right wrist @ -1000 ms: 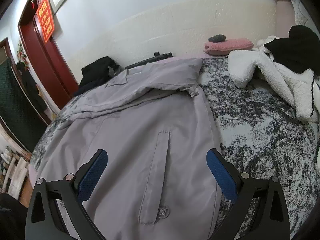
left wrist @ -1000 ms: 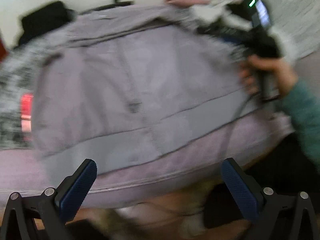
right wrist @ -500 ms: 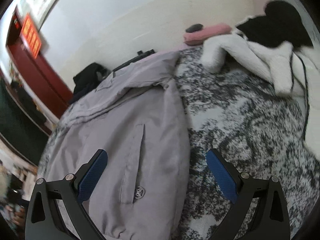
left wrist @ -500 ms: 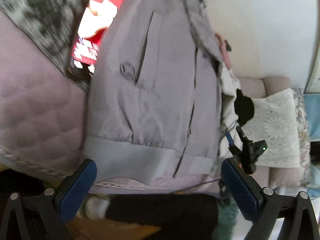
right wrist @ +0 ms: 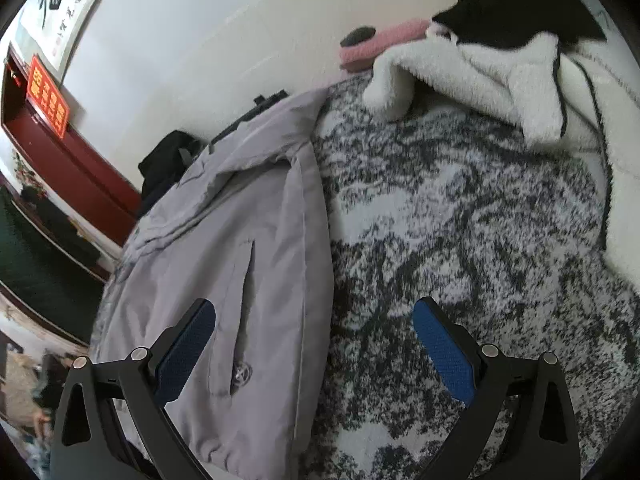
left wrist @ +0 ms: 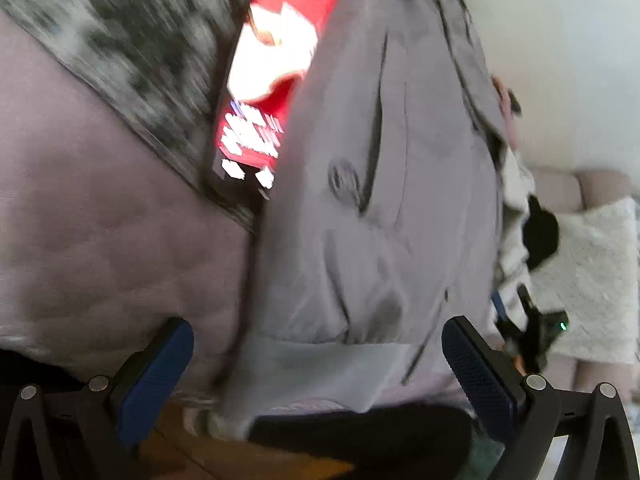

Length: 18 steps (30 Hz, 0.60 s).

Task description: Fold clothes

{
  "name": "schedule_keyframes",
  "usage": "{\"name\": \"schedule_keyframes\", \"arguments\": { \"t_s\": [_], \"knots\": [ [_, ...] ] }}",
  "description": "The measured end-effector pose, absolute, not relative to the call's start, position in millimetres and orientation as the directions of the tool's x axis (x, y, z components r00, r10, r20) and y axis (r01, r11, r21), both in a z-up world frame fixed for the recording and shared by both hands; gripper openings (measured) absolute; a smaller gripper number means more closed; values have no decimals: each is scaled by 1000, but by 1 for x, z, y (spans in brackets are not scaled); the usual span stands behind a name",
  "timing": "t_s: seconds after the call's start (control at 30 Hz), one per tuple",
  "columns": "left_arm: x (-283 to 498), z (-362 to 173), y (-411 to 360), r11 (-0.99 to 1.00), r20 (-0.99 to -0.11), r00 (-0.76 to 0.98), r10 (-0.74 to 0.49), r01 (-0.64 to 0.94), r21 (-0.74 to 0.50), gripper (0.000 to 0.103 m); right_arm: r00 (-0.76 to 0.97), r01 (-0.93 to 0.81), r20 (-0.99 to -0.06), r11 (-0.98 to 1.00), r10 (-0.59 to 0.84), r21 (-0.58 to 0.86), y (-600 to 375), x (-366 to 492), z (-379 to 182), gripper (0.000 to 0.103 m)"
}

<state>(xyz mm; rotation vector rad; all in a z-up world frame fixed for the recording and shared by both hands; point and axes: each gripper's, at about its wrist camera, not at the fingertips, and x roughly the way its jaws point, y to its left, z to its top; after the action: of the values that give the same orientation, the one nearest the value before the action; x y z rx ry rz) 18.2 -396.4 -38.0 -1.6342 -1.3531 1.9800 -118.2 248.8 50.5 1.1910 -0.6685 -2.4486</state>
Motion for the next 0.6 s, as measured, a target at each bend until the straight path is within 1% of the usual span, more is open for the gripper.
{"name": "schedule_keyframes", "arguments": {
  "t_s": [0.07,0.13,0.17,0.27,0.3,0.37,0.4,0.5,0.53,0.6],
  "knots": [
    [16,-36,-389,-563,-658,-339,672,343,-752,102,-548,98,-607,-765,-575,637,254,-116,46,101],
    [14,-34,-385,-497,-583,-344,736,309,-810,102,-481,114,-579,-702,-658,703,257,-110,43,101],
    [14,-31,-383,-444,-524,-350,776,288,-849,102,-443,116,-588,-693,-677,711,258,-105,43,101],
    [11,-27,-379,-400,-462,-345,817,239,-885,102,-371,79,-654,-724,-660,686,265,-94,43,101],
    [9,-30,-378,-385,-449,-337,827,241,-891,102,-352,67,-664,-725,-660,686,268,-92,42,101],
    [6,-38,-378,-355,-432,-323,842,271,-895,102,-307,45,-650,-693,-695,719,271,-90,36,99],
    [6,-40,-379,-350,-429,-321,844,278,-895,102,-279,31,-636,-668,-720,743,271,-89,32,98],
    [6,-42,-381,-344,-425,-318,847,281,-896,102,-186,48,-577,-594,-795,803,252,-87,24,97],
    [7,-43,-381,-341,-423,-317,849,284,-896,102,-155,60,-572,-585,-806,808,243,-87,21,97],
    [7,-44,-378,-322,-403,-314,859,281,-904,102,-93,70,-594,-600,-799,797,221,-91,13,97]
  ]
}}
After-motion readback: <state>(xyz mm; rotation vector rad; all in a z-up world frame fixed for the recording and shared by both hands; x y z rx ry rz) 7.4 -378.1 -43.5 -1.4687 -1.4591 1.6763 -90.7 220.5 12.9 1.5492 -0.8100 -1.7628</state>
